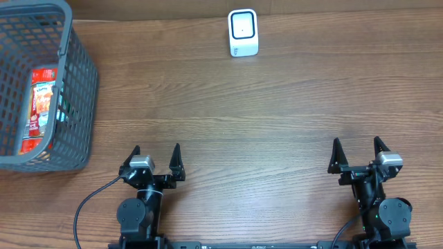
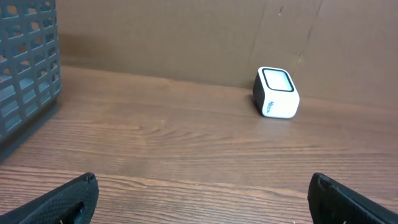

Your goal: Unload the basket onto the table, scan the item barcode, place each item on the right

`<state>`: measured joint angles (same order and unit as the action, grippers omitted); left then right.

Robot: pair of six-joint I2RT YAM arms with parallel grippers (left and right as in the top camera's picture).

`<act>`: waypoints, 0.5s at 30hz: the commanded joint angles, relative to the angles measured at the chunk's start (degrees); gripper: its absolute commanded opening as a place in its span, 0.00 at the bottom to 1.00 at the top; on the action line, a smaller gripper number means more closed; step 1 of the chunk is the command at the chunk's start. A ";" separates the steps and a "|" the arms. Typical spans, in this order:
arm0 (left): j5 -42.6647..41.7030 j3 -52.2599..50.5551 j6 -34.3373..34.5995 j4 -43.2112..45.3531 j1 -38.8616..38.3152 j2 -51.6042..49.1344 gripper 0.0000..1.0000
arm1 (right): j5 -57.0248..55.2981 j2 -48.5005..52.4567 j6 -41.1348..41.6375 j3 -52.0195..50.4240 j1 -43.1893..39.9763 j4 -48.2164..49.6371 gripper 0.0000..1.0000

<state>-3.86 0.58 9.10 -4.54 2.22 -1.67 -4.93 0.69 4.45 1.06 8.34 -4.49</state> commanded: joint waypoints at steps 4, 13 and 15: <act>-0.20 0.17 0.76 -0.61 -0.37 0.22 1.00 | -0.57 -0.35 -0.02 -0.61 -0.07 0.26 1.00; -0.20 0.17 0.76 -0.61 -0.37 0.22 1.00 | -0.57 -0.35 0.00 -0.61 -0.07 0.24 1.00; -0.20 0.17 0.76 -0.61 -0.37 0.22 1.00 | -0.57 -0.35 -0.02 -0.61 -0.07 0.24 1.00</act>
